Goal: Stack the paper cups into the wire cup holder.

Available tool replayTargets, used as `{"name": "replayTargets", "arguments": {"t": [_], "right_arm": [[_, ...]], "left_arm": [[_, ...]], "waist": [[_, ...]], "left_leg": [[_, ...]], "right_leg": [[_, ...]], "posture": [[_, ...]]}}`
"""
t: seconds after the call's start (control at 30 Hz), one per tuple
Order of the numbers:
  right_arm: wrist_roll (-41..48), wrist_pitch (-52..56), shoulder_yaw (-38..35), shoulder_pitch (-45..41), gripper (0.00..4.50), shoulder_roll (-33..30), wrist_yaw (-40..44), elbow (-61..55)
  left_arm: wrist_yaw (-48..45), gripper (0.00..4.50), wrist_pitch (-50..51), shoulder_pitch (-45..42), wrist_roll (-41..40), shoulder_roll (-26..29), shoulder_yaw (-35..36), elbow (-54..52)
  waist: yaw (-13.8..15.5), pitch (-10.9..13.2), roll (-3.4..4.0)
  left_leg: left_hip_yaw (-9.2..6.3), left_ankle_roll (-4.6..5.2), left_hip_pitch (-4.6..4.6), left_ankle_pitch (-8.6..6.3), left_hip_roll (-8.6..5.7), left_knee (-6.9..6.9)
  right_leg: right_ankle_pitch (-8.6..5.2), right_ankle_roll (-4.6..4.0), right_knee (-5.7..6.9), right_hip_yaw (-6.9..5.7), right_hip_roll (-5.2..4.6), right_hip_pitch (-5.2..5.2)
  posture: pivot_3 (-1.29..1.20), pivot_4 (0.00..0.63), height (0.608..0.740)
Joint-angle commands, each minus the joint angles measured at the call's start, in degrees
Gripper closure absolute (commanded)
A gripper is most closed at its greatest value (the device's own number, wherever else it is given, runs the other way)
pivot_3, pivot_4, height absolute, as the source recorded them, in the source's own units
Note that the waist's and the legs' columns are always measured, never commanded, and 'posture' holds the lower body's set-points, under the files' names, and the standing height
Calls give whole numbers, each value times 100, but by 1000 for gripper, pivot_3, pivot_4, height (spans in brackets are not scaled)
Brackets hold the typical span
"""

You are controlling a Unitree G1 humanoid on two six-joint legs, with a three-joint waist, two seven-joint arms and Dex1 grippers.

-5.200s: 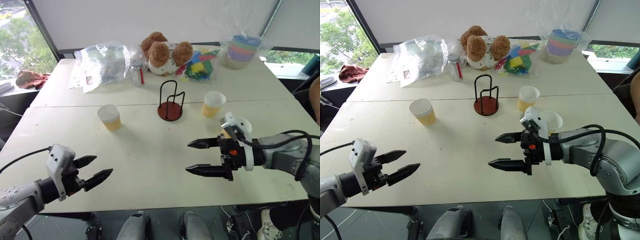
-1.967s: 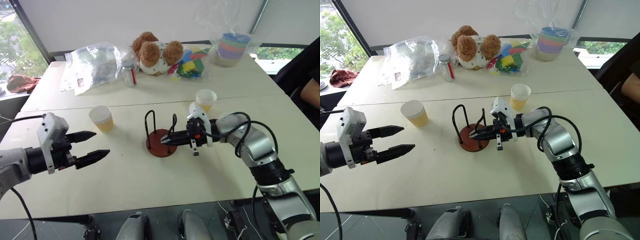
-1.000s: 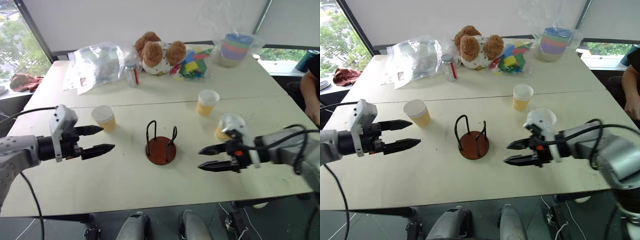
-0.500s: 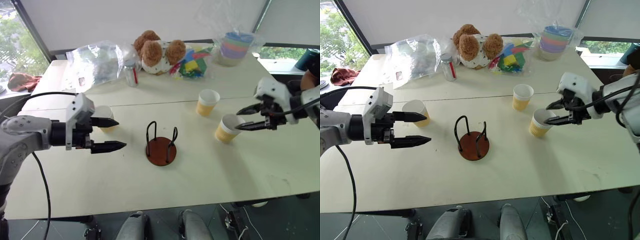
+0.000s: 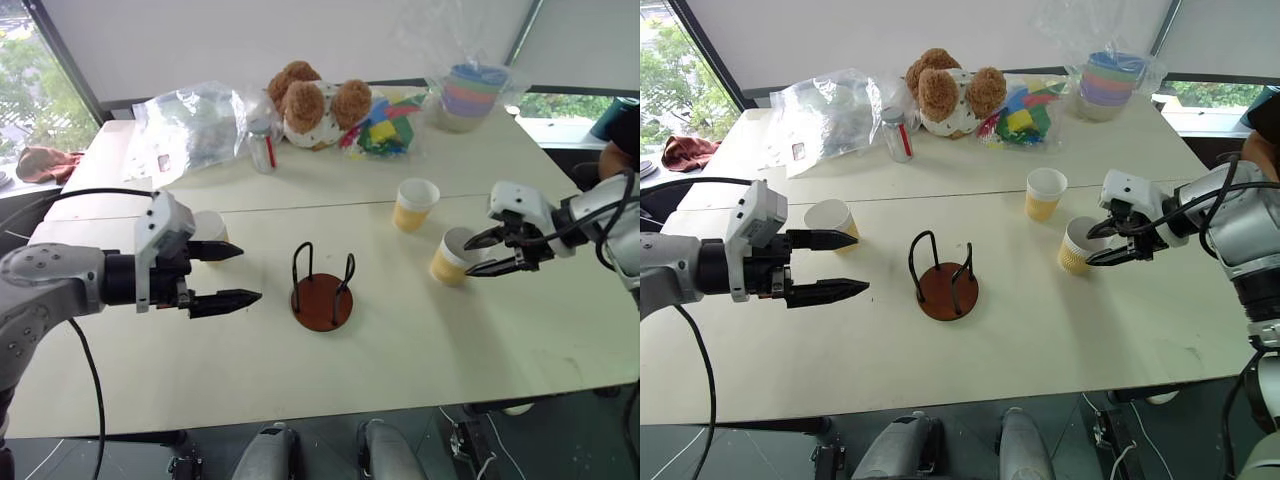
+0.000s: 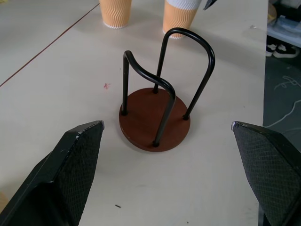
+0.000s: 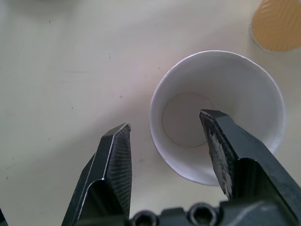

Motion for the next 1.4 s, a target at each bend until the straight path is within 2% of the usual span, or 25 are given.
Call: {"name": "replayTargets", "arguments": {"t": [0.03, 0.07, 0.1, 0.23, 0.37, 0.53, 0.67, 0.8, 0.93, 1.07, 1.4], "right_arm": [[-183, -198, -38, -3, 3733, 73, -31, 123], [-227, -242, -39, 2, 4364, 105, -45, 167], [-275, -268, -25, 2, 4486, 118, -21, 195], [-383, -381, -12, 13, 4486, 144, 82, 181], [-392, -456, -160, -321, 4486, 164, 80, 126], [-320, -526, -328, -1968, 4486, 130, 492, 55], [500, -328, -133, -2679, 4486, 98, 737, -511], [1817, 336, -151, -2887, 4486, 587, 737, -1035], [2327, 414, 190, -2836, 4486, 1078, 737, -1244], [2256, 204, 600, -2782, 4486, 1489, 737, -1248], [2313, -565, 2042, -3390, 4486, 1525, 737, -653]], "left_arm": [[19, 0, -161, 17, 66, 22, 165, -41], [23, 0, -180, 21, 88, 20, 151, -38], [22, 0, -195, 21, 106, 18, 141, -28], [-14, 0, -231, 34, 146, 48, 147, 5], [-40, 0, -229, 114, 182, 101, 219, 31], [-294, 0, -312, 489, 396, 324, 379, 254], [-510, 0, -538, 901, 676, 459, 452, 348], [-513, 0, -476, 852, 509, 413, 505, 224], [-471, 0, -465, 680, 509, 426, 425, 220], [-410, 0, -467, 601, 568, 379, 346, 265], [-330, 0, -522, 511, 612, 249, 220, 266]], "waist": [[4, 0, 0], [1, 0, 0], [-1, 0, 0], [2, -1, 0], [-4, 0, 0], [-43, 32, 47], [-26, 30, 38], [-16, 34, 17], [10, 33, 14], [-12, 33, 14], [-19, 33, 15]], "left_leg": [[0, -2, 0, 1, 0, 0], [0, -2, 0, 1, 0, 0], [0, -3, 0, 2, 0, 0], [0, -4, 1, 2, 0, 1], [1, -4, 2, 2, 0, 2], [33, -4, 1, 2, -1, 1], [51, -8, 1, -1, 17, -9], [56, 20, 0, -18, 14, 5], [56, 26, 1, -21, 9, 18], [55, 23, 1, -20, 9, 17], [64, 2, -3, -7, 10, 14]], "right_leg": [[0, 0, 1, 0, 0, 0], [0, 0, 1, 0, 0, -1], [0, 0, 1, 0, 1, -1], [0, 0, 1, 0, 1, 1], [0, 0, 3, 0, 1, 1], [1, 1, 23, 23, 2, -23], [-1, -1, 47, 20, 9, -50], [0, 0, 45, 22, -2, -42], [1, -1, 59, 24, -10, -41], [1, -1, 65, 24, -10, -49], [1, -1, 66, 23, -7, -59]], "posture": [[0, 150, 740], [0, 150, 740], [0, 150, 740], [0, 150, 740], [0, 150, 740], [0, 150, 740], [0, 150, 740], [0, 150, 740], [0, 150, 740], [0, 150, 740], [0, 150, 740]]}}
